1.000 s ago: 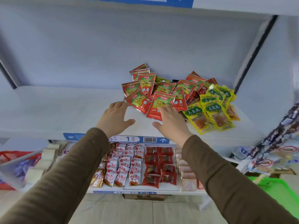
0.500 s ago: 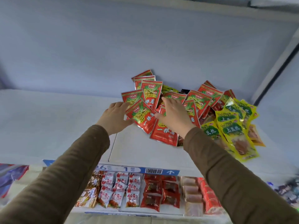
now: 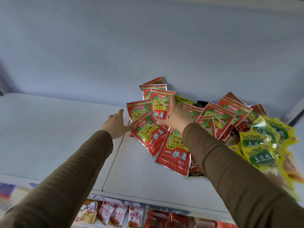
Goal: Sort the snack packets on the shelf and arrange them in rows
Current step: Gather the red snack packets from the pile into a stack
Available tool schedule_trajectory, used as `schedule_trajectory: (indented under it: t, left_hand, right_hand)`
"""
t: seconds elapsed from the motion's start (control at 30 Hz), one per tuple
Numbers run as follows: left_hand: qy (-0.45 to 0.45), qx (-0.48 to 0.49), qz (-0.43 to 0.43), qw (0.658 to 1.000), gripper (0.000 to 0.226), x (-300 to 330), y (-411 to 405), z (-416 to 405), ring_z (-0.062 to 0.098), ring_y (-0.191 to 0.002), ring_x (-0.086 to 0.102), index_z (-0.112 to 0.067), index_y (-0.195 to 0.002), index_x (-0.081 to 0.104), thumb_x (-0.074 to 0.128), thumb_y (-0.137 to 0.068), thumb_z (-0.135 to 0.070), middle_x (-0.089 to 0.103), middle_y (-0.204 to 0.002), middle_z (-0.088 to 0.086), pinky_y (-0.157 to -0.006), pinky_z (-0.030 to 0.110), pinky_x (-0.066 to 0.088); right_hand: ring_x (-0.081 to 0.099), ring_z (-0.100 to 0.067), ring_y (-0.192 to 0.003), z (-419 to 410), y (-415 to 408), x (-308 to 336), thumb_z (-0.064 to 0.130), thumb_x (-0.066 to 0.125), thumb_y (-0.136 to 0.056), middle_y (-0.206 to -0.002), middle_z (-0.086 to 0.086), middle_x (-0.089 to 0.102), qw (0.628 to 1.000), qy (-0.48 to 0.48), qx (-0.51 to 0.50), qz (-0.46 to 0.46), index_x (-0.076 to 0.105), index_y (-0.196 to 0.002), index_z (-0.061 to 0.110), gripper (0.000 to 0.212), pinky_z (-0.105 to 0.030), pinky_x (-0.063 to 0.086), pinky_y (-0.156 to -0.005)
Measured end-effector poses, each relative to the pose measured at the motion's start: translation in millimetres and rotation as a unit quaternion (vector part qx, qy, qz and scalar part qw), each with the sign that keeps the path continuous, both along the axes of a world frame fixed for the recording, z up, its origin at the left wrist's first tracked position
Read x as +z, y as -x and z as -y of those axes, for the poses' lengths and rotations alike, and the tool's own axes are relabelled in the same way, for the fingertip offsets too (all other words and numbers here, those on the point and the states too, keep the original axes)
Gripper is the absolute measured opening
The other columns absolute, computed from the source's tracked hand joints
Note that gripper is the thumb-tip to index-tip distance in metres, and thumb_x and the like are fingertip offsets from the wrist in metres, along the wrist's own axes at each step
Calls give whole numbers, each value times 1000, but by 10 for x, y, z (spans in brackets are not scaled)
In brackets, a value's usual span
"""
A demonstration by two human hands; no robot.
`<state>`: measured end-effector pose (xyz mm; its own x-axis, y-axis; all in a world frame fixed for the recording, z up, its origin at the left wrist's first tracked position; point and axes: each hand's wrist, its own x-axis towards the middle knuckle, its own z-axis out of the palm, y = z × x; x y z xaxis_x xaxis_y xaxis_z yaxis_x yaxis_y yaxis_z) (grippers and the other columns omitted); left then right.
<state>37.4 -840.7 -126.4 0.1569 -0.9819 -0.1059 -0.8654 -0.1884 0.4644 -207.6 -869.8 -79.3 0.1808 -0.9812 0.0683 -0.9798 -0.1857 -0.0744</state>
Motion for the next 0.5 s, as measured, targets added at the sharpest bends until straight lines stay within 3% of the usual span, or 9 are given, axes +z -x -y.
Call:
schedule_trajectory:
  t: [0.13,0.3,0.43,0.5]
  left_hand:
    - [-27,-1,-110,994,114,-145,69,215,36,-138,50,-19,-162,6,73,-81,-64,40,-160,13,-113,54,44]
    - [21,-38,-228,973,86,-241,198,368,25,-117,65,-23,-150,30,76,-84,-54,55,-148,4,-101,47,54]
    - [65,-82,-303,947,76,-211,338,465,22,-111,67,-24,-144,27,77,-89,-37,55,-145,3,-94,46,59]
    - [93,-99,-324,936,72,-191,388,533,14,-108,65,-25,-141,27,76,-90,-34,54,-141,-3,-88,37,60]
  right_hand:
    - [48,-38,-126,173,-42,-136,88,60,-67,-142,-24,49,1000,1,-20,-12,-19,-157,12,142,-47,41,-108]
    - [46,-37,-133,281,-155,-248,82,68,-65,-150,-20,41,998,45,-4,45,-17,-158,17,142,-51,42,-106]
    - [41,-33,-140,325,-251,-319,54,84,-72,-160,-13,29,988,28,43,148,-27,-155,24,141,-52,42,-109]
    - [47,-29,-135,363,-270,-328,35,88,-75,-159,-13,29,977,18,52,206,-33,-151,29,143,-46,46,-106]
